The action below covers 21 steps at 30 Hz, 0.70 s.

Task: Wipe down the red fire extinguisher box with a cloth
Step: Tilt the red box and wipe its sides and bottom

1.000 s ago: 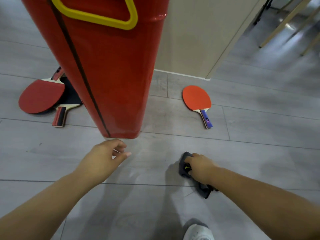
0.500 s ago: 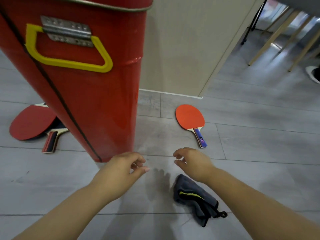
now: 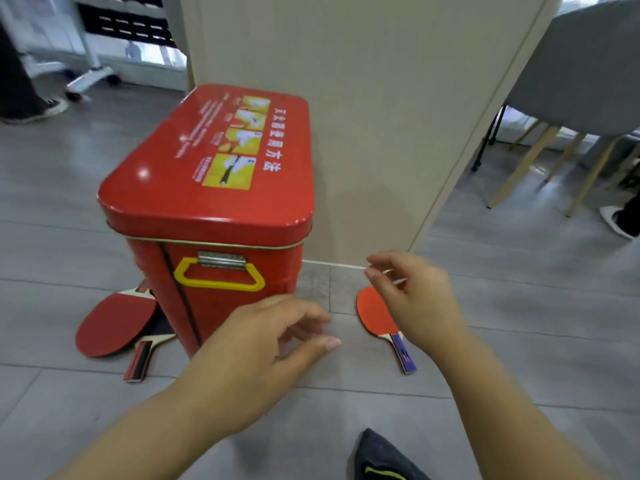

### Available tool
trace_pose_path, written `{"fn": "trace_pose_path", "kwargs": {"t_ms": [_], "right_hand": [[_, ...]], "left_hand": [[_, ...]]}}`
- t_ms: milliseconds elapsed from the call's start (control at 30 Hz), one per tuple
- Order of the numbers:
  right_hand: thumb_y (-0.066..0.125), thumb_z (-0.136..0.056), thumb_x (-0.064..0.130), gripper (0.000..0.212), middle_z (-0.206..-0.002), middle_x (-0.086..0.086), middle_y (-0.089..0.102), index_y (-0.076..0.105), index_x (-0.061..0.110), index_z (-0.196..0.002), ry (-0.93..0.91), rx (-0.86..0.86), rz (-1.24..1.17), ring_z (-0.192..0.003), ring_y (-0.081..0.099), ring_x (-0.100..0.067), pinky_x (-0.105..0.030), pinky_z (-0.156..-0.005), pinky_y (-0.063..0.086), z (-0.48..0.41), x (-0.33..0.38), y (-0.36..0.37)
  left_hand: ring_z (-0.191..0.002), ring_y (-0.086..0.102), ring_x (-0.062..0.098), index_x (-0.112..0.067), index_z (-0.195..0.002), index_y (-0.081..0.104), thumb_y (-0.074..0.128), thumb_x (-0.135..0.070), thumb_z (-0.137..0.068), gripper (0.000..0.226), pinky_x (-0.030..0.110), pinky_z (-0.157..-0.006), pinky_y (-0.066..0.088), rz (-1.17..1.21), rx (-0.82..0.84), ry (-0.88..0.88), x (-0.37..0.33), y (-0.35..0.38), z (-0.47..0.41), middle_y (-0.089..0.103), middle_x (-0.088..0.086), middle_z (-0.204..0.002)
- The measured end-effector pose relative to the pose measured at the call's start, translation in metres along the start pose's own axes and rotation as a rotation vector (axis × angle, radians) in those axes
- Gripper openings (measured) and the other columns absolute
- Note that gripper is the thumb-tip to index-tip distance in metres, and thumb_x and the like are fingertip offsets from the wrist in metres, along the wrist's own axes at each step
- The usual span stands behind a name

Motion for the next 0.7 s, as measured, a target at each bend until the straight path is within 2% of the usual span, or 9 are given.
{"fn": "trace_pose_path", "kwargs": {"t_ms": [67,133,333,400,500,567,600,667,700], "right_hand": [[0.063,-0.088,0.028,0.018,-0.083,0.019,0.062,0.071,0.020,-0.103,-0.095,-0.082,-0.037,-0.074,0.059,-0.002,-0.018,-0.069,0.047,-0.006,0.036,-0.019],[0.063,-0.086,0.028,0.018,-0.081,0.025,0.061,0.071,0.021,-0.100,-0.174,-0.152,-0.090,-0.078,0.061,-0.001,-0.015,-0.069,0.049,-0.008,0.067,-0.036],[0.061,-0.086,0.032,0.018,-0.088,0.023,0.063,0.069,0.023,-0.099,-0.362,-0.222,-0.165,-0.088,0.060,0.003,-0.014,-0.076,0.047,-0.011,0.139,-0.059],[0.055,-0.087,0.039,0.026,-0.092,0.021,0.062,0.068,0.023,-0.102,-0.403,-0.206,-0.145,-0.092,0.059,0.001,-0.017,-0.078,0.047,-0.013,0.155,-0.055],[0.053,-0.085,0.048,0.036,-0.103,0.017,0.062,0.066,0.024,-0.108,-0.423,-0.155,-0.075,-0.100,0.053,-0.001,-0.016,-0.087,0.041,-0.018,0.168,-0.041],[0.052,-0.082,0.054,0.044,-0.112,0.015,0.058,0.064,0.025,-0.114,-0.429,-0.089,-0.031,-0.108,0.047,-0.003,-0.007,-0.093,0.030,-0.020,0.171,-0.028],[0.051,-0.080,0.058,0.050,-0.117,0.015,0.054,0.062,0.028,-0.118,-0.410,-0.044,-0.013,-0.113,0.042,-0.003,-0.004,-0.096,0.025,-0.021,0.171,-0.021],[0.049,-0.077,0.068,0.060,-0.129,0.017,0.043,0.055,0.034,-0.127,-0.344,0.048,0.018,-0.123,0.030,-0.001,-0.007,-0.101,0.021,-0.023,0.165,-0.006],[0.050,-0.078,0.070,0.062,-0.135,0.017,0.037,0.051,0.037,-0.131,-0.297,0.100,0.015,-0.127,0.024,-0.001,-0.013,-0.105,0.022,-0.023,0.160,0.002]], "left_hand": [[-0.082,0.063,-0.005,-0.036,-0.090,0.066,0.058,-0.055,-0.074,0.026,0.014,-0.069,0.050,0.012,-0.006,0.057,-0.028,-0.022,-0.002,0.065,-0.021,-0.094],[-0.080,0.064,-0.005,-0.035,-0.095,0.065,0.059,-0.055,-0.073,0.030,0.015,-0.066,0.051,-0.001,-0.010,0.113,-0.051,-0.045,-0.002,0.065,-0.023,-0.094],[-0.072,0.066,-0.002,-0.034,-0.097,0.065,0.060,-0.055,-0.079,0.027,0.006,-0.062,0.046,-0.066,-0.181,0.214,-0.083,-0.126,0.003,0.069,-0.020,-0.086],[-0.071,0.064,-0.001,-0.035,-0.092,0.064,0.061,-0.056,-0.075,0.027,0.002,-0.062,0.043,-0.106,-0.303,0.159,-0.072,-0.153,0.004,0.067,-0.021,-0.089],[-0.084,0.058,0.000,-0.042,-0.090,0.061,0.062,-0.061,-0.071,0.027,0.003,-0.065,0.040,-0.248,-0.437,-0.010,-0.044,-0.182,0.004,0.057,-0.031,-0.100],[-0.093,0.053,0.002,-0.045,-0.102,0.056,0.066,-0.065,-0.070,0.039,0.009,-0.070,0.039,-0.262,-0.416,-0.132,-0.015,-0.187,0.003,0.050,-0.034,-0.102],[-0.098,0.051,0.003,-0.045,-0.108,0.055,0.065,-0.067,-0.069,0.046,0.013,-0.077,0.041,-0.244,-0.391,-0.173,-0.001,-0.186,0.001,0.047,-0.033,-0.105],[-0.111,0.047,0.004,-0.046,-0.118,0.051,0.064,-0.072,-0.066,0.059,0.025,-0.092,0.043,-0.162,-0.349,-0.253,0.025,-0.183,-0.001,0.045,-0.028,-0.116],[-0.114,0.045,0.003,-0.047,-0.122,0.048,0.064,-0.070,-0.065,0.064,0.027,-0.094,0.042,-0.084,-0.329,-0.310,0.035,-0.179,-0.001,0.044,-0.023,-0.122]]}}
Point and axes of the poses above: each hand's wrist, its own z-axis away from the middle knuckle, its own y-axis out of the palm, x = y × z, the point moved 9 cm from there along -z, towards the middle knuckle
